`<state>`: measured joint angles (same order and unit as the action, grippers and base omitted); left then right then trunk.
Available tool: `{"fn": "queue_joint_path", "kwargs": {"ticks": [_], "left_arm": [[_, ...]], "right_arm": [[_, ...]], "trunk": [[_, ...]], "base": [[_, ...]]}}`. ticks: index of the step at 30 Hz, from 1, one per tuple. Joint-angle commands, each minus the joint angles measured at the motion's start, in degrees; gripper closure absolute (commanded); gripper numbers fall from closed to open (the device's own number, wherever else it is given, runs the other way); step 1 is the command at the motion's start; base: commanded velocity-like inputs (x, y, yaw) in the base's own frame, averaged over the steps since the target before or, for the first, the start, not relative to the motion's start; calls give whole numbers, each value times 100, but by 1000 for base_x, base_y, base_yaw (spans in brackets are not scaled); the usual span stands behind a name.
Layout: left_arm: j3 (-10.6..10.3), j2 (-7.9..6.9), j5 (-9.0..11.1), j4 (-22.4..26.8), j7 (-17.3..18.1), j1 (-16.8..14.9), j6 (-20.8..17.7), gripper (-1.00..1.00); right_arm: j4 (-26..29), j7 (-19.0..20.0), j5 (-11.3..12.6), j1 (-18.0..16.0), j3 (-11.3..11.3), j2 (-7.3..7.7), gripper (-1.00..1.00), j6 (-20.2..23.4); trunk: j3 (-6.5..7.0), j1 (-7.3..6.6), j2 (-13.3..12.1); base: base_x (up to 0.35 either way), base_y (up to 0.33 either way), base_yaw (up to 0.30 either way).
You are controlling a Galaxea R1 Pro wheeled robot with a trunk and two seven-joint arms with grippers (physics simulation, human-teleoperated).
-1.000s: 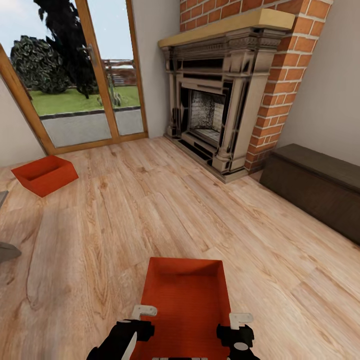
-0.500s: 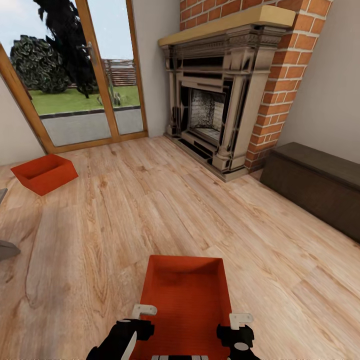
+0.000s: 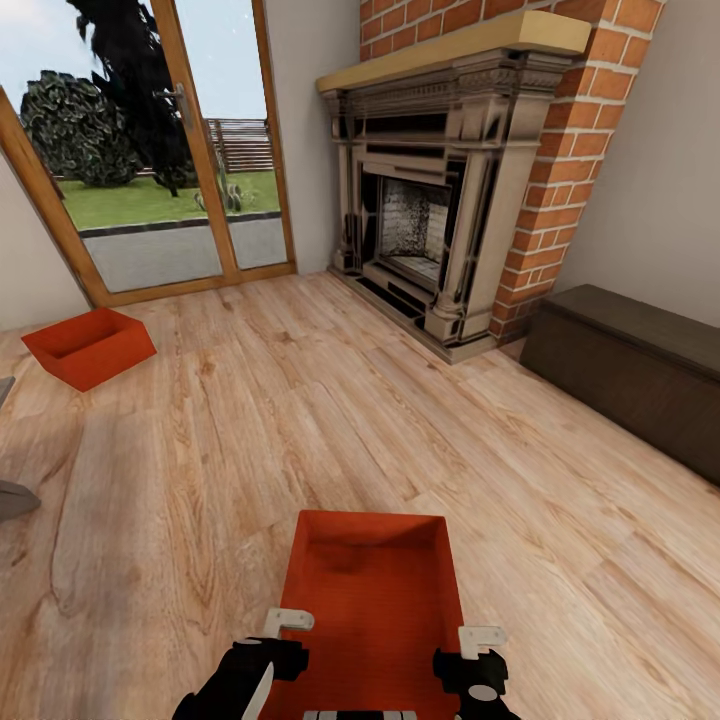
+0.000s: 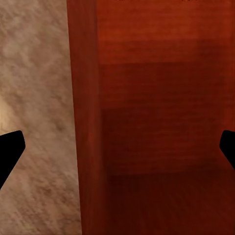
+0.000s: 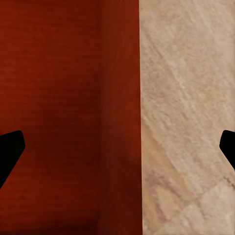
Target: Move the two storage containers from the living room to the garage. In the garage, place one container on the floor and stack the other container on top of it (either order is fine).
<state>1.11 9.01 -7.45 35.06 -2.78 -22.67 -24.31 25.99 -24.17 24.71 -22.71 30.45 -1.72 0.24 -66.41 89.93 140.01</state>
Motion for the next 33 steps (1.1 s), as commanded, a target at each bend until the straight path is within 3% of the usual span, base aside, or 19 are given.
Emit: {"fn": "queue_joint_path", "kwargs": {"ticks": [1, 9, 28, 33], "left_arm": [[12, 4, -54, 11, 5, -1, -30, -100], [12, 5, -54, 10, 6, -1, -30, -100], [53, -100, -37, 57, 5, -1, -21, -100], [55, -134, -31, 46, -31, -1, 170, -100]], "right_arm": [[4, -44, 48, -5, 48, 5, -100, 3], [7, -39, 50, -5, 48, 5, -100, 3], [4, -39, 51, -5, 47, 5, -100, 3], [5, -37, 51, -5, 48, 5, -100, 3]], "trunk": [[-5, -1, 2], [-112, 131, 243], [-112, 131, 243], [-112, 131, 243]], "base": [[0, 0, 0], [0, 0, 0], [0, 0, 0], [0, 0, 0]]}}
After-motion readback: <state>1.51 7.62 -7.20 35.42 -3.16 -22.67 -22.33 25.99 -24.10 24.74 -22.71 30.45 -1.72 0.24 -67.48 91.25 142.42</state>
